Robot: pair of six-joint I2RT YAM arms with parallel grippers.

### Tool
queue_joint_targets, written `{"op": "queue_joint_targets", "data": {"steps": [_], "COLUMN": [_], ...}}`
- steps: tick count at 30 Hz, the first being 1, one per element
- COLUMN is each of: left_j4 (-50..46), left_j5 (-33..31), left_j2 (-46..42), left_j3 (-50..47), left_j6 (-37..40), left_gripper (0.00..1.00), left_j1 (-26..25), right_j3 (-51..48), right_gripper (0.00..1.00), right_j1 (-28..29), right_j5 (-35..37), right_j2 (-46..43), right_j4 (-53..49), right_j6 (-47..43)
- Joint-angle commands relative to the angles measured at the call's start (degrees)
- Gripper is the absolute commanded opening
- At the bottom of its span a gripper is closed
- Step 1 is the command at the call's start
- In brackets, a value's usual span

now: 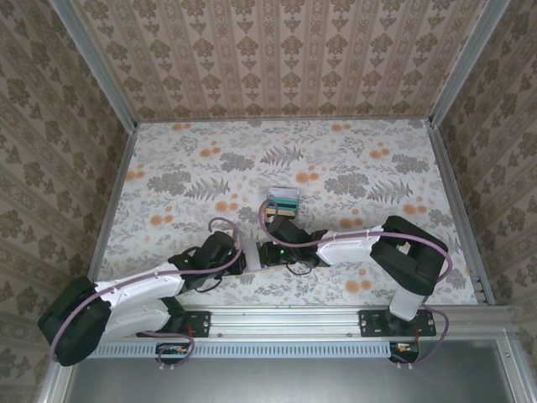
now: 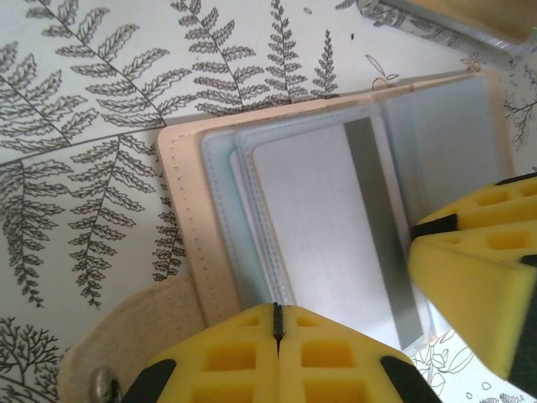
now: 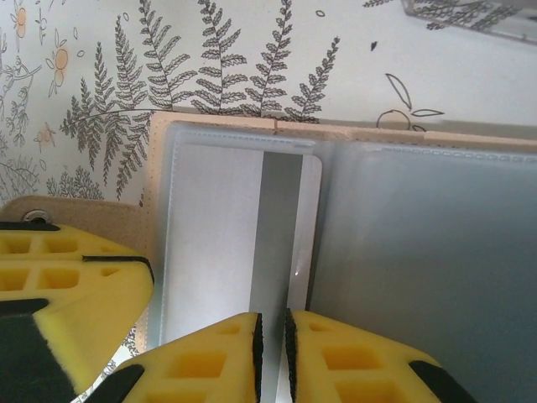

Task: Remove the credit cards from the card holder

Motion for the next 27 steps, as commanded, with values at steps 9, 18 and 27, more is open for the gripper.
{"op": "queue_joint_targets", "data": {"steps": [9, 18, 27], "left_j4": [0.07, 0.83, 2.18], "left_j5": [0.28, 0.72, 0.55], "left_j2": [0.15, 0.93, 3.85], "left_j3": [1.31, 2.1, 1.57], "left_j6": [1.0, 1.49, 1.06], "left_gripper": [0.03, 0.03, 0.03], "left_j1": [0.11, 0.01, -0.37], "right_j3": [2.3, 2.12, 2.25], "right_gripper": [0.22, 0.21, 0.2], "right_j1": [0.09, -0.36, -0.62], "right_j5": [1.01, -0.52, -1.66], "right_j2": [-2.1, 1.19, 2.15], "right_j4": [-4.79, -2.68, -1.99], "right_j6": [-2.38, -1.52, -1.13]}}
